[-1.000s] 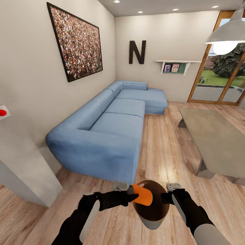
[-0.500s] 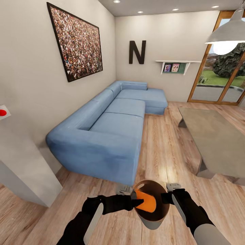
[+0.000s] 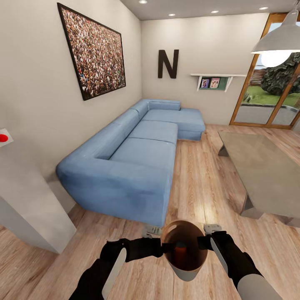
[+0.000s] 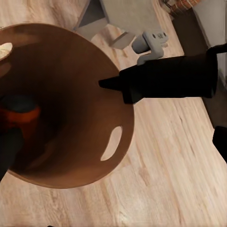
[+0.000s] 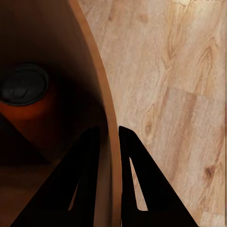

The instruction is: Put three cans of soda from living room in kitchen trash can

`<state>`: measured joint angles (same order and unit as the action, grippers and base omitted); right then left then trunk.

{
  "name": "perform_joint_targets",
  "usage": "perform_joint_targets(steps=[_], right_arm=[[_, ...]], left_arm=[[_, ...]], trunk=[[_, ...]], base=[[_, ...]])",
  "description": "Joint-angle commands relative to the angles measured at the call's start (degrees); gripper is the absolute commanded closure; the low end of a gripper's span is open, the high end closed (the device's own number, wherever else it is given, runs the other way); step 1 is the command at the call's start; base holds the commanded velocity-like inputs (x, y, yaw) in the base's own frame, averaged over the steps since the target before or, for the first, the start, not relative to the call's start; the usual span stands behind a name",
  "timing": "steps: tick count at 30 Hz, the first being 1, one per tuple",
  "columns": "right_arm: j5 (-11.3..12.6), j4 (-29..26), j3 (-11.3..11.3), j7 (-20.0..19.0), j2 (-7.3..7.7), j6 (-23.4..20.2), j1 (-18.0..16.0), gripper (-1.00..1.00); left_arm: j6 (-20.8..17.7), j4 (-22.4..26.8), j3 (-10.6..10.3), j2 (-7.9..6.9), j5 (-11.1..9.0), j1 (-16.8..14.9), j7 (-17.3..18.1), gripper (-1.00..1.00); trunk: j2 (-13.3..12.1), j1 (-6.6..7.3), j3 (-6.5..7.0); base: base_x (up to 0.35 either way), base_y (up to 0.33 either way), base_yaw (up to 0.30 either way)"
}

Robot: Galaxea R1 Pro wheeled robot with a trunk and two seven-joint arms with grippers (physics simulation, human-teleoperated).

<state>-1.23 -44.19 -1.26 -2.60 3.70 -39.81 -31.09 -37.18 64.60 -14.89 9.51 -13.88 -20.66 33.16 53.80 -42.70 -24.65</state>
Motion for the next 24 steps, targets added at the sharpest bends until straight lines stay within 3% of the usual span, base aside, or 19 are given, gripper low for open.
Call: perform_joint_targets(steps=[1, 5, 8, 10, 13, 14, 15, 17, 20, 23, 24], right_arm=[[0.62, -0.02, 0.02, -0.21, -0.01, 0.0, -0.02, 1.0], [0.62, -0.02, 0.02, -0.21, 0.02, -0.01, -0.02, 1.0], [0.62, -0.01, 0.02, -0.21, 0.06, -0.05, -0.02, 1.0], [0.62, -0.02, 0.05, -0.21, 0.07, -0.07, -0.02, 1.0], [0.62, -0.02, 0.07, -0.21, 0.08, -0.08, -0.02, 1.0], [0.62, -0.02, 0.08, -0.21, 0.08, -0.08, -0.02, 1.0], [0.62, -0.02, 0.09, -0.21, 0.08, -0.09, -0.02, 1.0], [0.62, -0.02, 0.1, -0.21, 0.08, -0.09, -0.02, 1.0], [0.62, -0.02, 0.11, -0.21, 0.08, -0.09, -0.02, 1.0], [0.62, -0.02, 0.11, -0.21, 0.12, -0.09, -0.02, 1.0], [0.62, -0.02, 0.11, -0.21, 0.14, -0.09, -0.02, 1.0]], left_arm=[[0.0, 0.83, 0.18, -0.1, -0.03, 0.0, 0.23, -1.0], [-0.11, 4.0, 0.65, -0.85, -0.12, 0.0, 0.89, -1.0], [-0.2, 4.9, 0.8, -2.19, -0.28, 0.0, 4.04, -1.0], [-0.25, 5.15, 0.95, -3.44, -0.34, 0.0, 9.58, -1.0], [-0.32, 5.24, 2.3, -6.05, -0.29, 0.0, 21.03, -1.0], [-0.33, 5.25, 2.78, -6.53, -0.28, 0.0, 22.41, -1.0], [-0.32, 5.2, 4.56, -8.11, -0.32, 0.0, 25.78, -1.0], [-0.29, 4.92, 6.65, -10.16, -0.33, 0.0, 29.27, -1.0], [-0.26, 4.75, 7.46, -11.59, -0.3, 0.0, 31.0, -1.0], [-0.21, 4.22, 7.95, -13.9, -0.25, 0.0, 32.12, -1.0], [-0.2, 3.6, 8.13, -15.34, -0.27, 0.0, 32.43, -1.0]], trunk=[[0.0, 0.0, 0.01], [0.0, 0.0, 0.01], [0.0, 0.0, 0.01], [0.0, 0.0, 0.01], [0.0, 0.0, 0.01], [0.0, 0.0, 0.01], [0.0, 0.0, 0.01], [0.0, 0.0, 0.01], [0.0, 0.0, 0.01], [0.0, 0.0, 0.01], [0.0, 0.0, 0.01]], base=[[0.0, 0.0, 0.0], [0.0, 0.0, 0.0], [0.0, 0.0, 0.0], [0.0, 0.0, 0.0], [0.0, 0.0, 0.0], [0.0, 0.0, 0.0], [0.0, 0.0, 0.0], [0.0, 0.0, 0.0], [0.0, 0.0, 0.0], [0.0, 0.0, 0.0], [0.0, 0.0, 0.0]])
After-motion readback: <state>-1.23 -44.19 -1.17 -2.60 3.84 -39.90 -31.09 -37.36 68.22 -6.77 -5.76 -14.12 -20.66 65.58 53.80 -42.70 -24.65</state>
